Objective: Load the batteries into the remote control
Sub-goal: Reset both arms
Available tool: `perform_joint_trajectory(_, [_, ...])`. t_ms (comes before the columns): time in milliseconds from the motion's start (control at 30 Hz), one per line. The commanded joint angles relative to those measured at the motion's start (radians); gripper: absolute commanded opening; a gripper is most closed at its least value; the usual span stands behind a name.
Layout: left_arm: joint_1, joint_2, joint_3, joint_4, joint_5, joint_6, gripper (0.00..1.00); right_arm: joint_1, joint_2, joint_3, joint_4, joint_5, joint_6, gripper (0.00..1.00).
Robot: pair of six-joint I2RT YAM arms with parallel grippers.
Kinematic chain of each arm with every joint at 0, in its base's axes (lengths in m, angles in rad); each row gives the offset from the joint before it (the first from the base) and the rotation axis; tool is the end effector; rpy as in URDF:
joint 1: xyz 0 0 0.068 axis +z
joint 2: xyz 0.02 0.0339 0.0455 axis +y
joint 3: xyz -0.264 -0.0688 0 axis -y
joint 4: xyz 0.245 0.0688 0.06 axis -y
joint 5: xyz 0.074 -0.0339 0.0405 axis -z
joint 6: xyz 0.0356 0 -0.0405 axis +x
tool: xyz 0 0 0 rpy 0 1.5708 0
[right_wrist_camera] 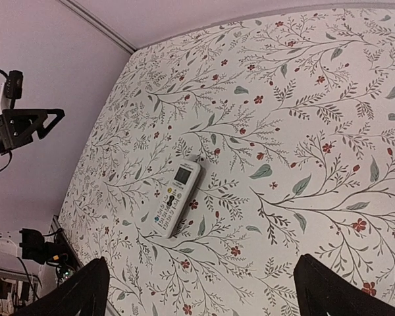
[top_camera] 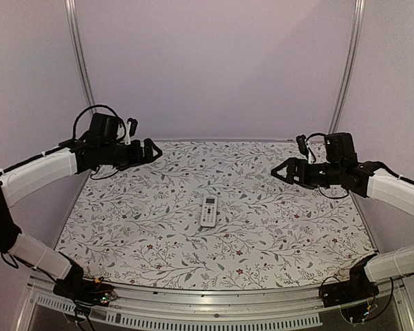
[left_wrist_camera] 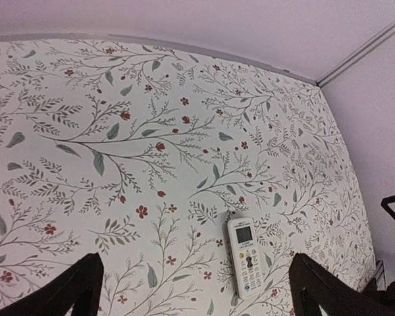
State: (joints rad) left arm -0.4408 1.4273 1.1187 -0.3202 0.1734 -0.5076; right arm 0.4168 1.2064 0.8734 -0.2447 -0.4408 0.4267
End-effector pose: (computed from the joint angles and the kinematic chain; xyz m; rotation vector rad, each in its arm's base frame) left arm 0.2887 -0.1430 0.2934 0.0247 2.2831 -0.7068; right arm 0.2371 0.1216 0.2788 -0.2593 2.2286 0.9493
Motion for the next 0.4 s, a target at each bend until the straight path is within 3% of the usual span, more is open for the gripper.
perform_joint_trajectory(0, [0.052, -0.099, -0.148, 0.004, -0.051, -0.018, 1.0, -0.017, 0.003, -0.125, 0.124, 0.045, 0.041, 0.99])
perform_joint_trajectory(367, [0.074, -0.263, -0.338, 0.017, -0.101, -0.046, 0.99, -0.017, -0.068, -0.301, 0.217, 0.032, 0.101, 0.99])
